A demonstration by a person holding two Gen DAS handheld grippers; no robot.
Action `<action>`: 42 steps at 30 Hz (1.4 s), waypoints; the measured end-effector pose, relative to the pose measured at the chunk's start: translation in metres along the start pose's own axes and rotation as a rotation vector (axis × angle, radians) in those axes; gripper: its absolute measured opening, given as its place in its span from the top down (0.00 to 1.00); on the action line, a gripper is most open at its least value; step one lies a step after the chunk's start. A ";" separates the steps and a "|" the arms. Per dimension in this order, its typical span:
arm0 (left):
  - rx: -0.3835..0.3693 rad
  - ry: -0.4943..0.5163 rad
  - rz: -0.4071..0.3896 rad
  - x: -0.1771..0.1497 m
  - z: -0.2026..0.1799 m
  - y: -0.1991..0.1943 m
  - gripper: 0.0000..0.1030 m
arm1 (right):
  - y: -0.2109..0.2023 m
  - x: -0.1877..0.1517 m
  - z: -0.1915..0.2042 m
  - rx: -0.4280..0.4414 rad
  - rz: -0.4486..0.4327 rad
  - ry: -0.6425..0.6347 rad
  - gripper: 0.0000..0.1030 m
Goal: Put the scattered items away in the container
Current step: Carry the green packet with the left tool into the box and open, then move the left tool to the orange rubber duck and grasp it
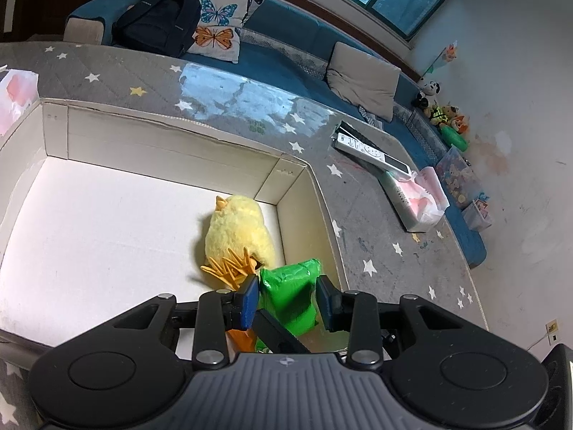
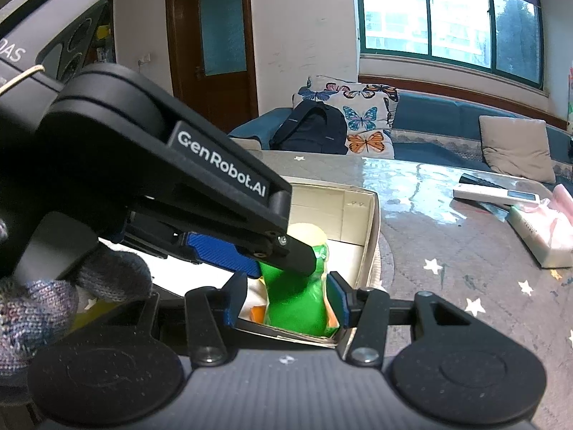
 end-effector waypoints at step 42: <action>0.050 0.156 -0.044 -0.069 0.015 -0.114 0.63 | -0.090 -0.043 0.058 0.164 -0.046 -0.090 0.09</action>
Point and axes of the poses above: each gripper's, at about its wrist camera, not at the fingertips, and y roughly the way its jaws point, z to its left, x to its top, the point moved 8 cm from there along y, roughly the way its jaws point, and after that the axes turned 12 degrees about -x, right-handed, at the moved point
